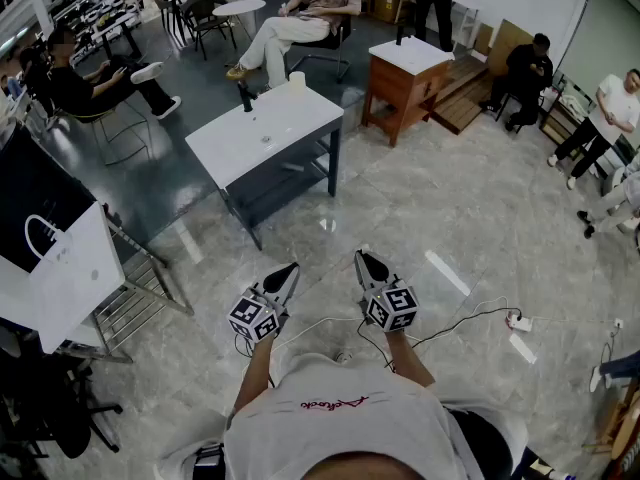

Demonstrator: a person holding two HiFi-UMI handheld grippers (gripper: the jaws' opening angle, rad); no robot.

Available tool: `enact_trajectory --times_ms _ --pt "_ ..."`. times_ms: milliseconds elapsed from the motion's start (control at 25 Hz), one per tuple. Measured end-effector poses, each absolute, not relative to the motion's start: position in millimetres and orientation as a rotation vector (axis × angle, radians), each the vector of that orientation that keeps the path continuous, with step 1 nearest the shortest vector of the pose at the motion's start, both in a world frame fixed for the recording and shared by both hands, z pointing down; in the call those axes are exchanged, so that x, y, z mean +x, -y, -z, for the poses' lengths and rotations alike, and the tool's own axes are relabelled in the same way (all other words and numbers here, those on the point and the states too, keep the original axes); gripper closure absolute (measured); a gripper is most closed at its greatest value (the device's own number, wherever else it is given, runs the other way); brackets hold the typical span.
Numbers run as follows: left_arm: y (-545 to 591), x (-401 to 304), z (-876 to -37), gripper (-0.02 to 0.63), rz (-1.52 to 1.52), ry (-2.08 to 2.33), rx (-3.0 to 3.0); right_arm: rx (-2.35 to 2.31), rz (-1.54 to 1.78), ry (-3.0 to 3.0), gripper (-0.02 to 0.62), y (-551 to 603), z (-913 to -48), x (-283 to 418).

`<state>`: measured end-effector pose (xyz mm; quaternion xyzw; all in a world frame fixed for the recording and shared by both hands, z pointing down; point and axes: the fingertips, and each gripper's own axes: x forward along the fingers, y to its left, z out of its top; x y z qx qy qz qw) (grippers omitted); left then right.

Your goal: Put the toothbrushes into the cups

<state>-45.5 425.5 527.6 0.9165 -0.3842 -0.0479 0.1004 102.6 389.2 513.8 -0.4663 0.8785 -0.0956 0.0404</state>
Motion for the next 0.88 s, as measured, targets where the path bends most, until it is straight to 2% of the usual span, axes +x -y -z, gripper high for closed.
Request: enact_trajectory --times_ms 880 --pt "-417.4 43.7 -541.4 0.592 0.082 1.08 2.704 -1.32 0.35 -2.68 0.589 -377.8 -523.3 168.2"
